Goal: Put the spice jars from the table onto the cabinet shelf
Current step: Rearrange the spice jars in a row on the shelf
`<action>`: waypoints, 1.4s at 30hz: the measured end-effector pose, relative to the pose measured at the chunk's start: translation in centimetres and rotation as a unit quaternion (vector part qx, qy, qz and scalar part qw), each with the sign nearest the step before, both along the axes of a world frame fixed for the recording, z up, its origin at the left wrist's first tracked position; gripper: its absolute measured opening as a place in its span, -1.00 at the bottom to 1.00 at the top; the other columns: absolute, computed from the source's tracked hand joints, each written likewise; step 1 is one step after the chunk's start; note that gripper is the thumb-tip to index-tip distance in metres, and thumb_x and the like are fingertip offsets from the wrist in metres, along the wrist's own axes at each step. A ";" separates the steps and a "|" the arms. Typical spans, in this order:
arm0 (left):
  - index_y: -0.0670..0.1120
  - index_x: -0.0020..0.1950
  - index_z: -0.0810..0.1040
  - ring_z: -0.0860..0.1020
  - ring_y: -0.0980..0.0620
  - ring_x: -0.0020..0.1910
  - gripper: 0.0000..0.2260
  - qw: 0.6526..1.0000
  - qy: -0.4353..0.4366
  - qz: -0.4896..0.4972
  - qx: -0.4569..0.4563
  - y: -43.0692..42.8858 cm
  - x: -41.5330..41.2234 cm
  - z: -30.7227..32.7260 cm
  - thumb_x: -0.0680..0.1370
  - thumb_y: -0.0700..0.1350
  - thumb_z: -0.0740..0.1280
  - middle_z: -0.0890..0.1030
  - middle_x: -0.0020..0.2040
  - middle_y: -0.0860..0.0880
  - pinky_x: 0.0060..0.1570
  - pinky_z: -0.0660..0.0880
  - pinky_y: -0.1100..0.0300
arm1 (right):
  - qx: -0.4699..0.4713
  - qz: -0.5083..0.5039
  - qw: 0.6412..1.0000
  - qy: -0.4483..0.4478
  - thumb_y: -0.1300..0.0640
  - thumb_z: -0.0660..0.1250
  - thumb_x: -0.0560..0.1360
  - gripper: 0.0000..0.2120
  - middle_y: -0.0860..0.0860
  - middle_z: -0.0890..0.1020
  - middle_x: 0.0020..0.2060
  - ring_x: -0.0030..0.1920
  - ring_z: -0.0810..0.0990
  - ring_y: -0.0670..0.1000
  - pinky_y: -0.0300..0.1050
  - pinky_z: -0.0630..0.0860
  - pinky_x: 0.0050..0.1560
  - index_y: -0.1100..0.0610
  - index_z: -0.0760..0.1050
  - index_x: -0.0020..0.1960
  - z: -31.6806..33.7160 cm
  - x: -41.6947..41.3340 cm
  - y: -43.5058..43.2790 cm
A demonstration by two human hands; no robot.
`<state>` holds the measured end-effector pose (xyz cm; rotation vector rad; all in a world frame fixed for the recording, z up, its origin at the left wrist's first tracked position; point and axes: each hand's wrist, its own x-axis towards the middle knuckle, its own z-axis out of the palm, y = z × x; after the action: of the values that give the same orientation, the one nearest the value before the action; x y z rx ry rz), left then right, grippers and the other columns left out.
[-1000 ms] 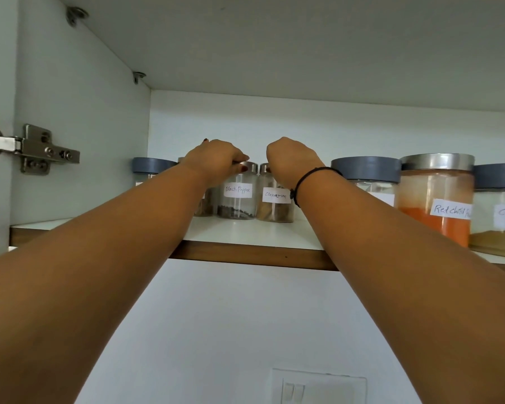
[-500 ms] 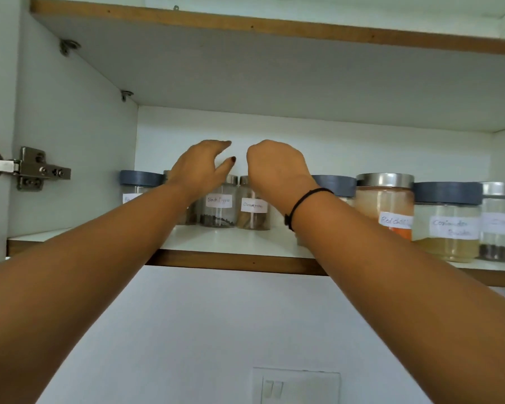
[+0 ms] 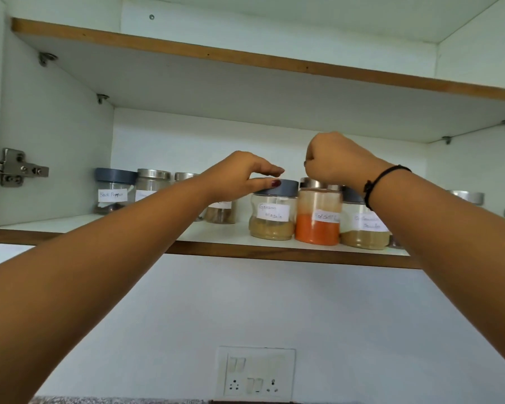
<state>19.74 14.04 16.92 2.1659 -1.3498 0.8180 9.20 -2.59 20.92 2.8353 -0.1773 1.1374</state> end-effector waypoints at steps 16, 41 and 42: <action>-0.17 0.22 0.66 0.61 -0.01 0.04 -0.76 0.998 0.034 0.050 -0.010 -1.3 -1.5 0.0 0.62 -0.11 0.32 0.67 0.18 -0.10 0.06 0.53 0.16 | -0.046 0.028 0.999 -0.009 0.23 0.37 0.52 -0.84 0.13 0.69 0.00 -0.03 0.64 0.13 0.03 0.62 0.04 0.17 0.67 0.07 -1.0 0.6 -2.8; -0.20 0.19 0.67 0.59 0.01 -0.02 -0.77 0.995 0.042 0.084 -0.019 -2.2 1.9 0.2 0.62 -0.13 0.33 0.68 0.15 -0.12 -0.13 0.45 0.38 | -0.055 0.017 0.998 -0.034 0.17 0.38 0.53 -0.80 0.13 0.67 0.00 -0.06 0.63 0.13 -0.06 0.58 -0.05 0.16 0.65 0.13 -1.7 4.7 -3.4; -0.20 0.19 0.67 0.58 0.03 -0.04 -0.77 0.996 0.041 0.083 -0.018 -2.2 2.1 0.2 0.61 -0.13 0.34 0.68 0.15 -0.12 -0.14 0.44 0.40 | -0.064 0.012 0.997 -0.038 0.16 0.38 0.53 -0.81 0.13 0.67 -0.01 -0.07 0.63 0.13 -0.06 0.57 -0.08 0.16 0.65 0.12 -1.7 4.9 -3.3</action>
<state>21.85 11.80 17.10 2.2802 -1.1182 0.7996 14.13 -5.89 19.18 2.6926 -0.0719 1.2147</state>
